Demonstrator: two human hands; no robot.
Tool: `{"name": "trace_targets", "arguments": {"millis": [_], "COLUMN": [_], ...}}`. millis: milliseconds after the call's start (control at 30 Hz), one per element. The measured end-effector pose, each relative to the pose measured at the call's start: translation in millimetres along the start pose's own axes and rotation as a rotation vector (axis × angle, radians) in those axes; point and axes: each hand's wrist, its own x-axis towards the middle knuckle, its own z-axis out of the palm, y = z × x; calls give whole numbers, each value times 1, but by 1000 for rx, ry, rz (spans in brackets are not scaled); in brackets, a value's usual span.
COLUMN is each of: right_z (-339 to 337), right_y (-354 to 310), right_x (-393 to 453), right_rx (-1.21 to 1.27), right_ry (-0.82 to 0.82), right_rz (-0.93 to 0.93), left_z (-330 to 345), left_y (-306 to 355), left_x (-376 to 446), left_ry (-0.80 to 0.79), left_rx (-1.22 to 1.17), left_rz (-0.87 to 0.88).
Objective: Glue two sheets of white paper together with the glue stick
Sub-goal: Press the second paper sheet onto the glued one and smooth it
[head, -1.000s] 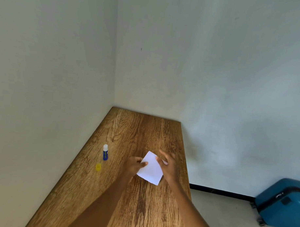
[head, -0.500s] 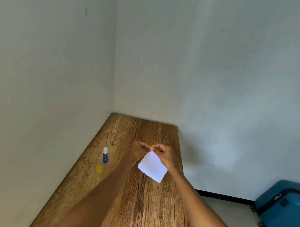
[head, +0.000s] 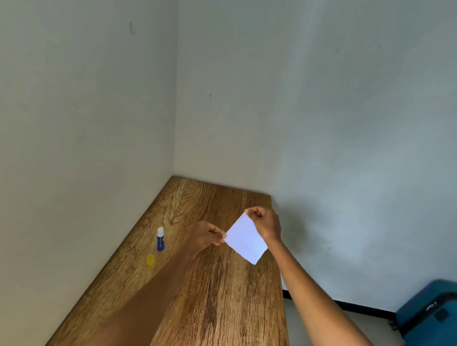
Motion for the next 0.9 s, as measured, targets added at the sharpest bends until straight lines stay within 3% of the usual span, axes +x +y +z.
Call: {"name": "trace_targets", "arguments": {"millis": [167,300,633,900], "right_z": [-4,9,-15,-19], "right_y": [14,15,20,46], "right_x": [-3,-6,4,-10], "right_rx": [52,88,62,202], "right_ry": [-28,-123,-282,-248], "right_rz": [75,102,128,209], "left_z": [6,23,33,30], "left_y": [6,25,28,19], "left_x": [2,6,11,15], "left_ry": [110,22,272,413], "left_rx": [-28,-35,-214,-340], "left_rz": [31,11,-109,-214]}}
